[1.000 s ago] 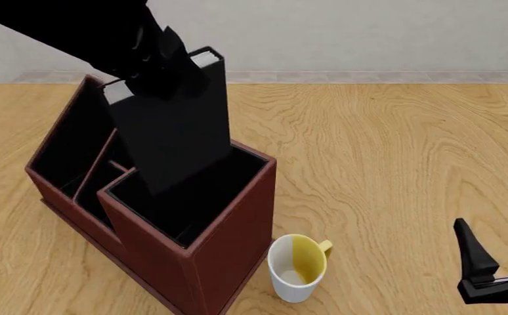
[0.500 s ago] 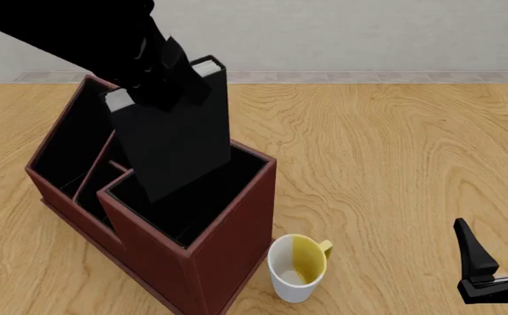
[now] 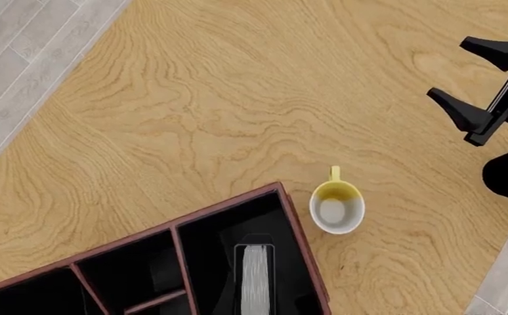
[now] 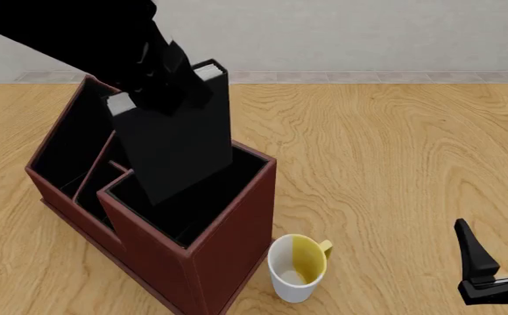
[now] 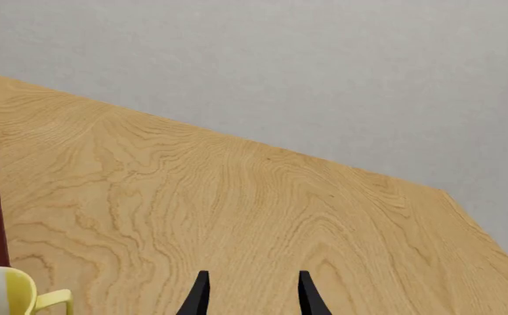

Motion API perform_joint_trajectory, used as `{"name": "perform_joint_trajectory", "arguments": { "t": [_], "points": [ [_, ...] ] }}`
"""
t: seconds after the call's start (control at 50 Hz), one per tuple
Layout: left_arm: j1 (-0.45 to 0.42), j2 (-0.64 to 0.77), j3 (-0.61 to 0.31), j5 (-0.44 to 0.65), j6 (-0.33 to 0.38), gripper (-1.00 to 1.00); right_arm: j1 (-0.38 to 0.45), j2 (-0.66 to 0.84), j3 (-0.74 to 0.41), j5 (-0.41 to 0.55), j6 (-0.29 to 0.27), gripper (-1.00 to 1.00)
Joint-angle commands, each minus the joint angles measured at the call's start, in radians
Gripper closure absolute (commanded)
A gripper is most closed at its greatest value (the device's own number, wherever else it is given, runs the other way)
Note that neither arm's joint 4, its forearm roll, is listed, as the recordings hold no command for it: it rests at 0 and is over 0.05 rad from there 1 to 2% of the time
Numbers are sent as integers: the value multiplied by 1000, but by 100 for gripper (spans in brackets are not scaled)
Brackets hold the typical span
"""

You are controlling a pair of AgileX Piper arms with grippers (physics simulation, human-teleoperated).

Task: Pick up the book and place it in the right compartment of the caddy.

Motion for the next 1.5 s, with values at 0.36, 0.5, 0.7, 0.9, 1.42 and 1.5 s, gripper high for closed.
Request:
{"name": "perform_joint_trajectory", "arguments": {
  "t": [0.36,0.5,0.7,0.9,1.42,1.5],
  "points": [
    [-3,-1,-1,0,10,100,-1,-5,0,4,1,-100],
    [-10,-3,8,0,1,100,-2,-7,0,6,1,-100],
    [-7,-1,13,-1,-2,100,-3,-8,0,7,0,-100],
    [-10,-8,38,-20,-13,100,-2,-3,0,4,0,-100],
    [-10,-34,134,-85,-23,100,-2,-5,0,5,0,-100],
    [-9,-35,143,-94,-23,100,-3,-4,0,4,0,-100]
  ]
}}
